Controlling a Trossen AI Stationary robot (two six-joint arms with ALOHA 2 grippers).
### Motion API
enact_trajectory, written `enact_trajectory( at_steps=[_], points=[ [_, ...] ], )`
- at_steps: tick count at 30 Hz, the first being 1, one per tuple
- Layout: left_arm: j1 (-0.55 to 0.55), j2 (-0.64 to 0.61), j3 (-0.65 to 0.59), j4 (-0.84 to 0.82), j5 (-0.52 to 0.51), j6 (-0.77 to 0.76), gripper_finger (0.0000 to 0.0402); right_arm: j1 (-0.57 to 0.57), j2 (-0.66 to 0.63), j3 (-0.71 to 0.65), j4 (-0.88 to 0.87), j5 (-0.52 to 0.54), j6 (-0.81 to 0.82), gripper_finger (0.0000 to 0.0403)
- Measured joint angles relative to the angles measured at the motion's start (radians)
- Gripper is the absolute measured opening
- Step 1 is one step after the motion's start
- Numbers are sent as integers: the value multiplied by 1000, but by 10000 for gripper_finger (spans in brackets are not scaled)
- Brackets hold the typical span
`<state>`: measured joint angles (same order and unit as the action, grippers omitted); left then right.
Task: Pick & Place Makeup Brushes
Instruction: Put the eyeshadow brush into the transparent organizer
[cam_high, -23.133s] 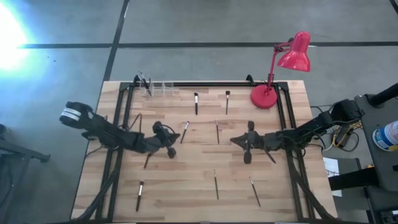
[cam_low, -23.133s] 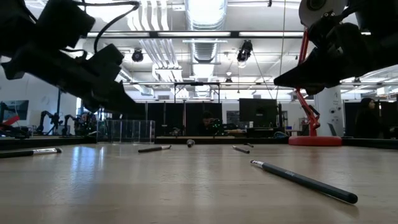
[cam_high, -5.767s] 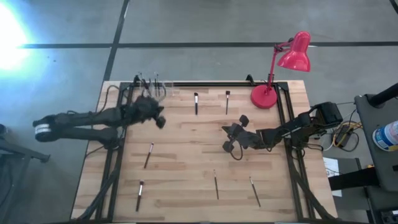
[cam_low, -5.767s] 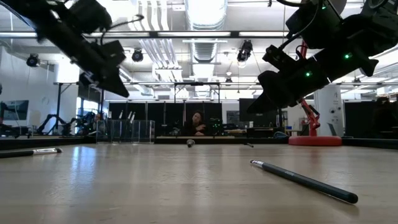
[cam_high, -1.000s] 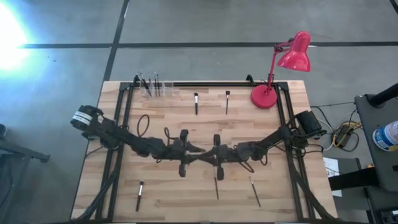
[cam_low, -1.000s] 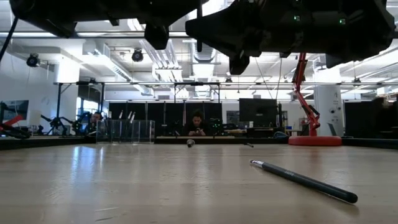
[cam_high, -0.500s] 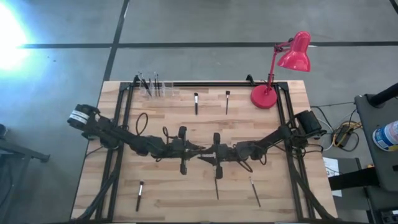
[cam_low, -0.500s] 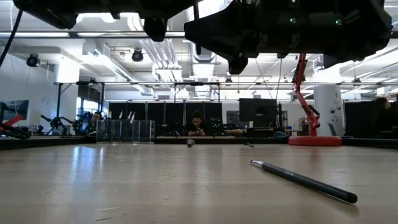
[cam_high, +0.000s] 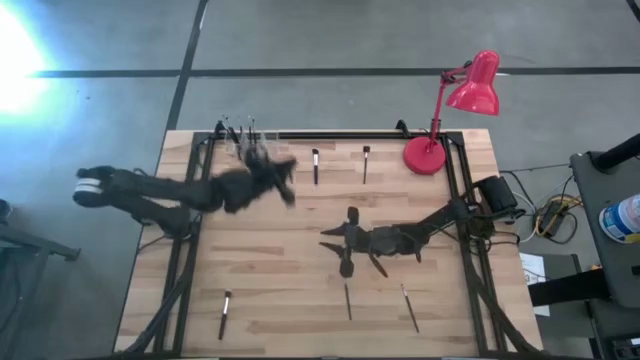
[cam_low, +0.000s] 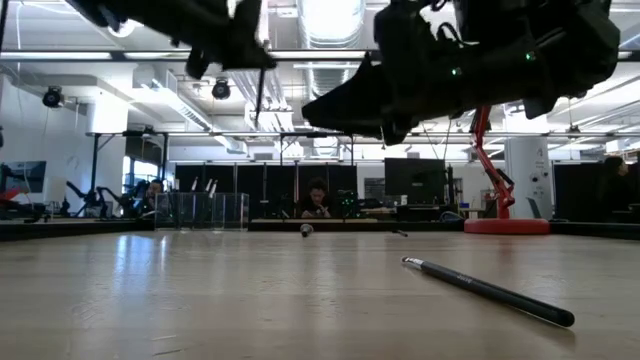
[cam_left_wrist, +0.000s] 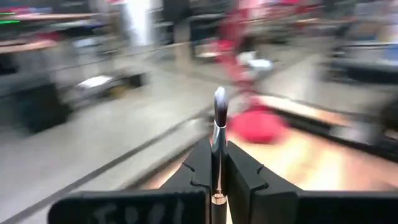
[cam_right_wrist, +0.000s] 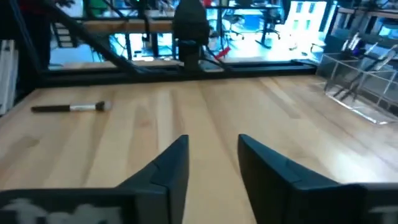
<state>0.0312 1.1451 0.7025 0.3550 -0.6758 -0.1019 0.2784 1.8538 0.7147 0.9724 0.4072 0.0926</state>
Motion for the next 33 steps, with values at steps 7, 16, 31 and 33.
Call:
enact_trajectory(
  at_steps=[7, 16, 31, 33],
  points=[
    [399, -20, 5, -113, 128, -54, 16, -3, 0, -1, -5, -5, -46, 49],
    [789, 77, 6, -110, 299, -117, 16, -3, 0, -1, -7, -6, -53, 9],
    [884, 282, 6, -51, 285, -58, 16, -2, 0, -1, -12, -11, -52, 8],
    [885, 294, 6, -58, 285, -73, 16, -2, 0, -1, -15, -11, -52, 8]
  ],
)
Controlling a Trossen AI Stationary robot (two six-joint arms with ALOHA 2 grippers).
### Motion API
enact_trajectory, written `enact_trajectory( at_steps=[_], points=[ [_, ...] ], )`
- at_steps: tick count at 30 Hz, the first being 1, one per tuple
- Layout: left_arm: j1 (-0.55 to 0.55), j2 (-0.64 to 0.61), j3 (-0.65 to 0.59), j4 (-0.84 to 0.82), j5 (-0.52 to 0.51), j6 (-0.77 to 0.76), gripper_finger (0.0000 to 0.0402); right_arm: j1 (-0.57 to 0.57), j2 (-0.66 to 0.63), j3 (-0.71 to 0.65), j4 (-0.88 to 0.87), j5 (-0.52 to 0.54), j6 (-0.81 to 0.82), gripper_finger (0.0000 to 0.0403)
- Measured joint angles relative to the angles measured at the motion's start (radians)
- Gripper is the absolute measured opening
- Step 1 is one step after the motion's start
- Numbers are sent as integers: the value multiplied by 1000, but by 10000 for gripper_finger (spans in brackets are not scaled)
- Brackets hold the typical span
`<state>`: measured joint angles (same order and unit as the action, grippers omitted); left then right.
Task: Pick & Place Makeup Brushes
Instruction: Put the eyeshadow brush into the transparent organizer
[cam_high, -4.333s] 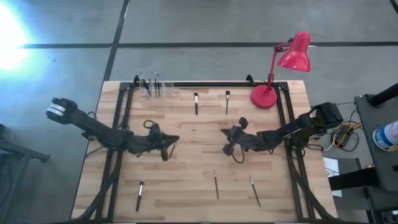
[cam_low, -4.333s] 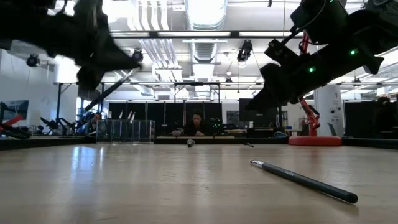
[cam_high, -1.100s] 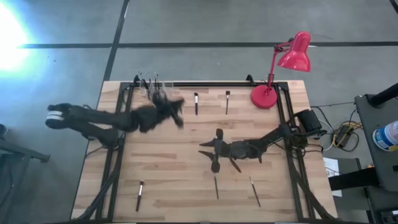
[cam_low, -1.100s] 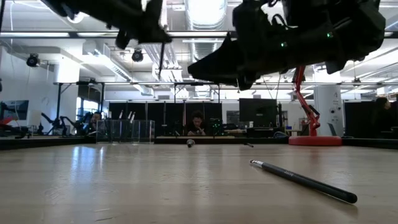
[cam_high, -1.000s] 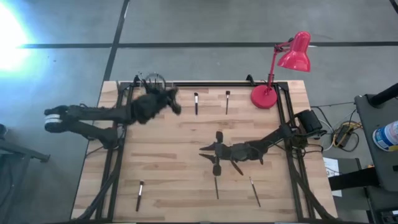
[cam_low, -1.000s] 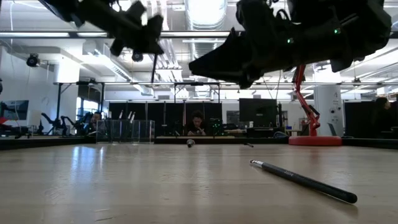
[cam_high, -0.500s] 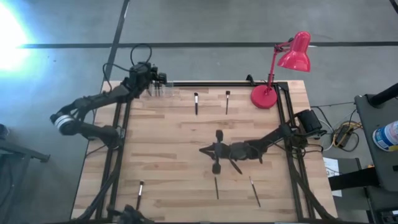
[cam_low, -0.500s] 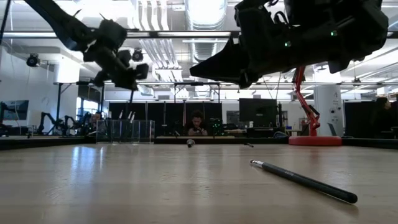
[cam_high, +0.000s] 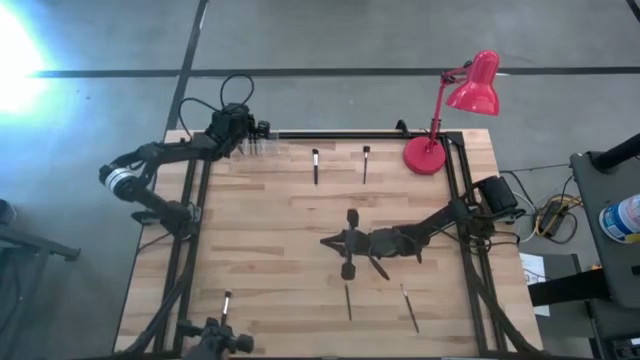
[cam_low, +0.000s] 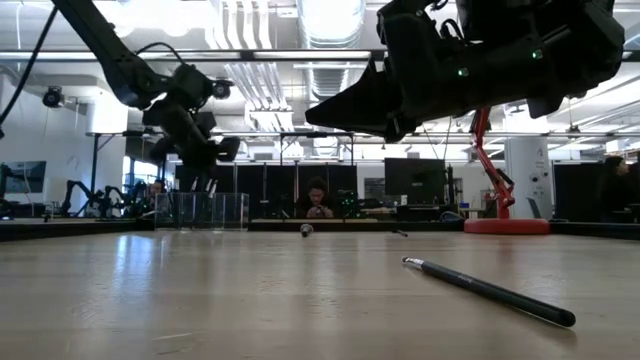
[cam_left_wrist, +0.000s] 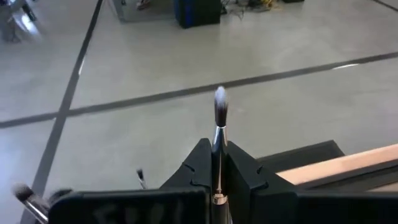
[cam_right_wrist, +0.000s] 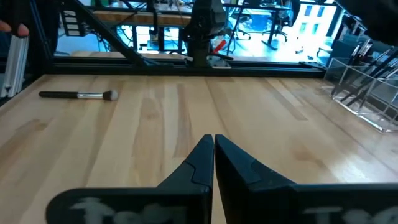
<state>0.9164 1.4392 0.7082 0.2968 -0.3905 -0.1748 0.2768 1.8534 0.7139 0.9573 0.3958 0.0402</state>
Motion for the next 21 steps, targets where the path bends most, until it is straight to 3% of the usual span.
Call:
enact_trajectory(
  at_steps=[13, 18, 21],
  points=[
    [-1, -22, 0, -153, 39, -82, 69, 0, 0, 0, -4, -3, 4, 8],
    [-1, -91, 0, -199, 42, -69, 72, 0, 0, 0, -19, -3, 4, 8],
    [-10, -167, 0, -243, 100, -34, 71, 0, 0, 0, -21, -3, 4, 8]
  ],
)
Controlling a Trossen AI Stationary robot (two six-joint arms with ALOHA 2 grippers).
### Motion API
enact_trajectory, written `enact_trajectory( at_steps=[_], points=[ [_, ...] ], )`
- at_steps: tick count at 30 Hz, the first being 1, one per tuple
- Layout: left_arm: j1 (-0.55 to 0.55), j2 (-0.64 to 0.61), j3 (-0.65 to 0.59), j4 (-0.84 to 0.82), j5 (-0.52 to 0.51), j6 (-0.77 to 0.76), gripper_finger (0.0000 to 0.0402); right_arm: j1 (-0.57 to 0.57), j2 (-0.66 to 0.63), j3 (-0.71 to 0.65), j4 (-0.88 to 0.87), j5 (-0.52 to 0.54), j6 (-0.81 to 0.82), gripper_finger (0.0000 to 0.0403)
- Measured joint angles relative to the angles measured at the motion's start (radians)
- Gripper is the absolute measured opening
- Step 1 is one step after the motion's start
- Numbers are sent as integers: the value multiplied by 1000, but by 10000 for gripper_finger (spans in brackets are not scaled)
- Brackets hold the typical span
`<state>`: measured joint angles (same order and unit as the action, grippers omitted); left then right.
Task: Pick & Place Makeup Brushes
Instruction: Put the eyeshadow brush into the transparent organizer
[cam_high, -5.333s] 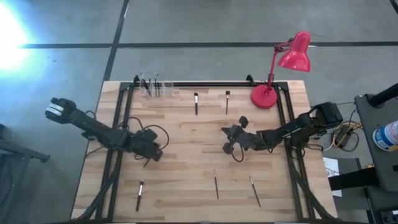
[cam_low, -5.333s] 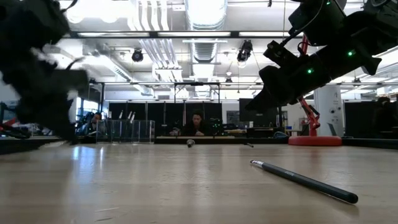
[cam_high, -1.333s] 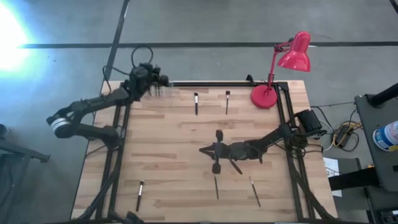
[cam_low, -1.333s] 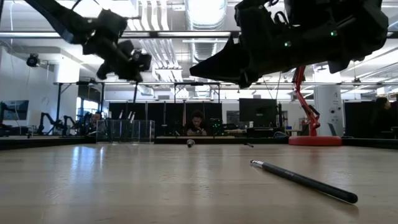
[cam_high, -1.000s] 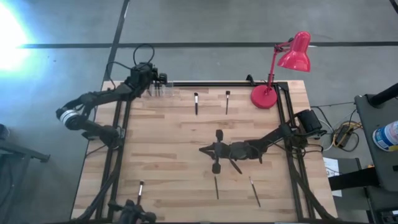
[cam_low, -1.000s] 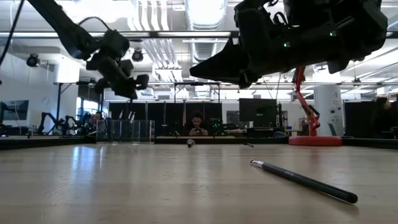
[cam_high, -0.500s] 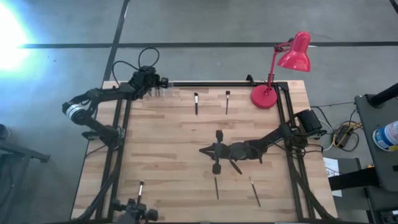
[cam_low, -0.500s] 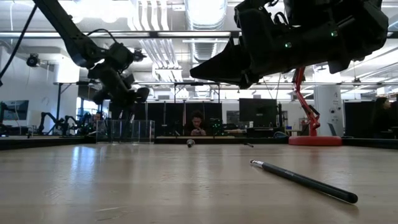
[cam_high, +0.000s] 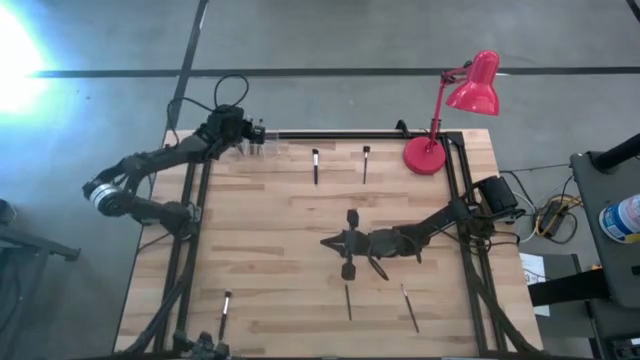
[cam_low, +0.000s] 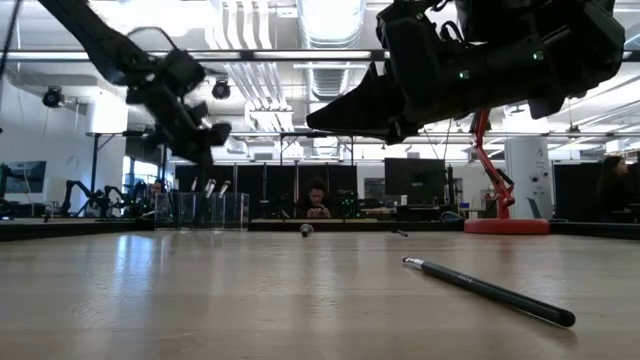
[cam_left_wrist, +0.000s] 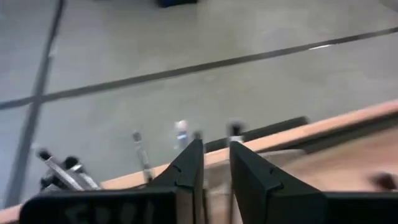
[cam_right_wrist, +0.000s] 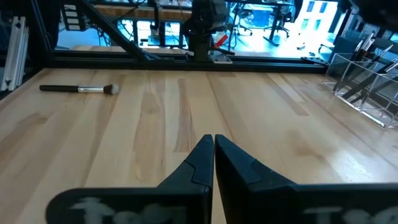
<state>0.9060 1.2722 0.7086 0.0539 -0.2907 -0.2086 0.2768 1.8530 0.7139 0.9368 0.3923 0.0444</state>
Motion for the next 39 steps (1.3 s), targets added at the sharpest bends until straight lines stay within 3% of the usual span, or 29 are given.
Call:
enact_trajectory(
  at_steps=[7, 10, 14, 18, 24, 27, 31, 34, 39],
  points=[
    [-140, -221, -69, -63, 33, 24, 34, 0, -32, 0, -98, 0, -2, 8],
    [-262, -294, -144, -64, 39, 31, 8, 8, -79, -4, -213, 1, 5, 8],
    [-458, -364, -271, -40, 30, 7, 2, 36, -150, -26, -284, 28, 31, 8],
    [-664, -380, -416, 133, -42, -54, 1, 86, -221, -83, -300, 155, 40, 8],
    [-913, -325, -620, 600, -150, -110, 0, 149, -322, -224, -309, 282, 175, 9],
    [-973, -296, -676, 747, -197, -105, 0, 169, -365, -298, -306, 296, 271, 9],
    [-980, -272, -683, 758, -192, -117, 0, 191, -415, -371, -326, 296, 406, 9],
    [-981, -244, -674, 758, -176, -131, 0, 231, -482, -374, -487, 285, 509, 9],
    [-981, -189, -654, 760, -171, -132, 0, 288, -577, -231, -1056, 293, 807, 9]
  ],
)
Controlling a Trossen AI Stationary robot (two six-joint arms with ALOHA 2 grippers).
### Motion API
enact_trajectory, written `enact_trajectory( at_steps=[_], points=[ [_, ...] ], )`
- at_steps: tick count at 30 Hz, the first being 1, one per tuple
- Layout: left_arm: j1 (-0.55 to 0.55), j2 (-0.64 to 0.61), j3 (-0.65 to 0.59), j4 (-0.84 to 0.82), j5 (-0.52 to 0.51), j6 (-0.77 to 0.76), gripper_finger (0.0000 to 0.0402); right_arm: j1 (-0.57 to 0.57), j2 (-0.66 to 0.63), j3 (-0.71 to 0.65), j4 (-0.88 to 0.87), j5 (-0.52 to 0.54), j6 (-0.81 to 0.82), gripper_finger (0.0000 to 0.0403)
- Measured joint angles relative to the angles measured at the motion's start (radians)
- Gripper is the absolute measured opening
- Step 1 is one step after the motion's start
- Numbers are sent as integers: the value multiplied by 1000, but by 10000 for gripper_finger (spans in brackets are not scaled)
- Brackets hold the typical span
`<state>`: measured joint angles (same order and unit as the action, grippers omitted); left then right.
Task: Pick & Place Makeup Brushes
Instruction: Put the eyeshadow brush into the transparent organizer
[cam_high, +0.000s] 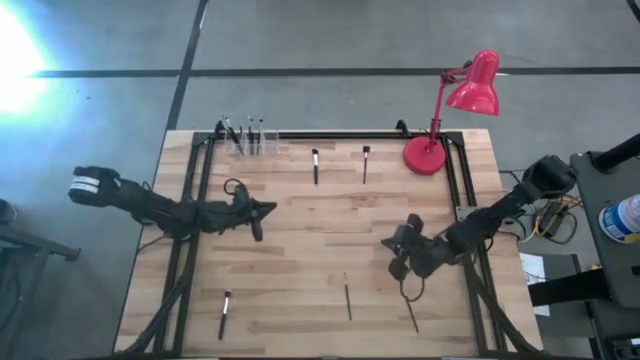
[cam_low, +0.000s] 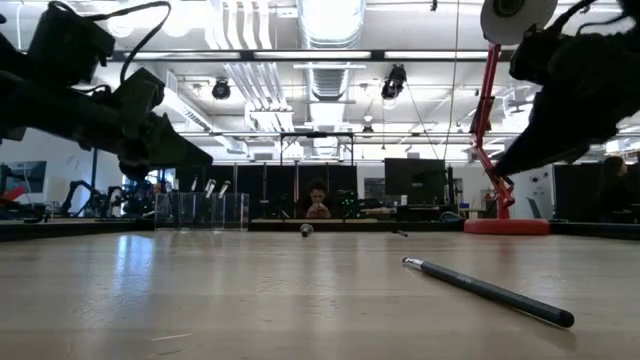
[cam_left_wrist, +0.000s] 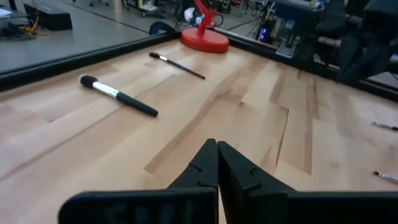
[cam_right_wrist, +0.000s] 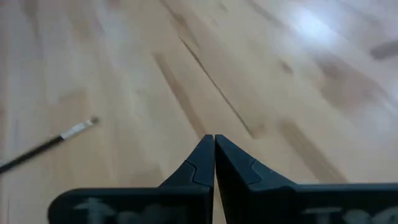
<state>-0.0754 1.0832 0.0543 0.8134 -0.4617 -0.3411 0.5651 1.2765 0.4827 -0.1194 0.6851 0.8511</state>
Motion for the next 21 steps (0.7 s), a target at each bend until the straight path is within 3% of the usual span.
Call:
enact_trajectory(
  at_steps=[3, 7, 13, 17, 21],
  points=[
    [-8, 44, 17, 3, 1, -19, 0, 51, -1, 93, -275, -42, 206, 9],
    [-24, 98, 40, 4, 2, -19, 0, 132, 32, 181, -428, -149, 400, 9],
    [-57, 169, 90, 2, 0, 23, 0, 209, 142, 270, -424, -191, 488, 9],
    [-71, 214, 126, 1, 0, 29, 0, 187, 215, 328, -425, -193, 485, 16],
    [-72, 259, 150, 2, 0, 32, 0, 130, 285, 400, -417, -237, 473, 49]
  ],
)
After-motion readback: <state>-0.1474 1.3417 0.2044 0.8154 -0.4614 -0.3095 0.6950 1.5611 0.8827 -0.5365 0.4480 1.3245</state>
